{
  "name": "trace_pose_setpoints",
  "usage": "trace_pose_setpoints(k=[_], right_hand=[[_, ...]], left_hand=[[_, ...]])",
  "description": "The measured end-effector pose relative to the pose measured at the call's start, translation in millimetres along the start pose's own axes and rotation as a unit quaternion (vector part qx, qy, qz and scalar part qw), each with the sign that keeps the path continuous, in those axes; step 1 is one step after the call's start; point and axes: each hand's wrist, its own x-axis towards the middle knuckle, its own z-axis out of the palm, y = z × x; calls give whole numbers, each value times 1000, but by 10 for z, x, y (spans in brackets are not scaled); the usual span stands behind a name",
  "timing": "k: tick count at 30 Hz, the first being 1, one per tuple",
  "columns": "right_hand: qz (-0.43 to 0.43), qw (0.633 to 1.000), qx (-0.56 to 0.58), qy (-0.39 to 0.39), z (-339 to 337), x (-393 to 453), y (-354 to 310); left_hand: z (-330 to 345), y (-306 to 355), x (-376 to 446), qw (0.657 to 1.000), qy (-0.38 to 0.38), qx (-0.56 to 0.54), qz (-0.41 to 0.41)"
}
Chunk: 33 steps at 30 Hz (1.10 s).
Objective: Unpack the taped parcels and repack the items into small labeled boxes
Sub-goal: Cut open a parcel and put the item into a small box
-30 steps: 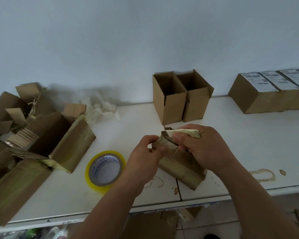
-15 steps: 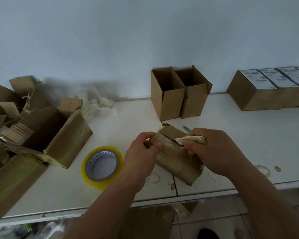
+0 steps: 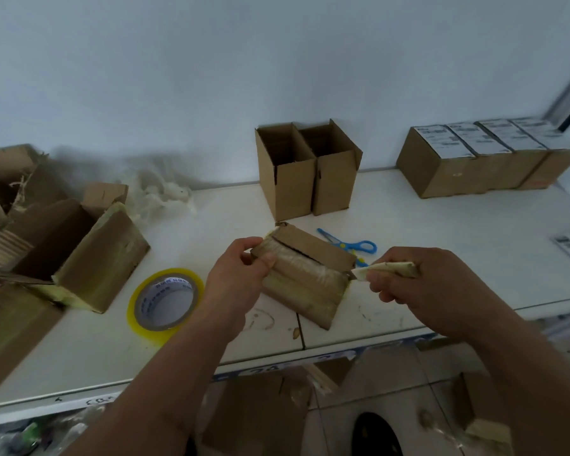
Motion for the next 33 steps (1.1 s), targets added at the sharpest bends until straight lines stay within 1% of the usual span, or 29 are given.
trace_pose_setpoints(k=[4, 7, 9, 12, 15, 17, 18, 20, 21, 23, 25, 27, 28, 30, 32, 33], right_hand=[[42, 997, 65, 9, -168, -129, 89], [100, 978, 180, 25, -133, -161, 210], [153, 953, 258, 45, -39, -92, 290], [221, 896, 375, 86, 64, 47, 417], [259, 856, 426, 138, 115, 120, 560], [298, 824, 454, 160, 168, 152, 646], [318, 805, 474, 163, 196, 167, 667], [344, 764, 522, 157, 252, 198, 698], [355, 743, 546, 154, 275, 208, 710], [369, 700, 592, 153, 314, 226, 732], [368, 656, 640, 156, 350, 239, 732], [367, 629, 667, 153, 395, 256, 710], [370, 621, 675, 147, 416, 263, 684], [383, 611, 682, 122, 443, 259, 621], [396, 612, 679, 90, 438, 239, 552], [403, 621, 668, 73, 428, 227, 507]], left_hand=[[12, 22, -2, 1000, 10, 11, -1], [26, 26, 16, 999, 4, 39, 9], [32, 41, 23, 998, 2, 61, 19], [8, 81, 24, 997, 1, 75, 22], [-23, 108, 37, 994, 5, 106, 27], [-15, 133, 31, 985, 8, 164, 51], [-3, 144, 19, 973, 15, 219, 75], [45, 149, -21, 934, 33, 325, 147], [86, 151, -55, 914, 35, 358, 186], [190, 144, -155, 877, 12, 415, 241], [298, 120, -248, 829, -24, 486, 275], [367, 83, -303, 791, -37, 535, 295], [381, 67, -316, 780, -36, 549, 297], [386, 50, -318, 775, -34, 562, 287], [361, 48, -302, 781, -35, 561, 273], [340, 52, -293, 782, -41, 563, 264]])
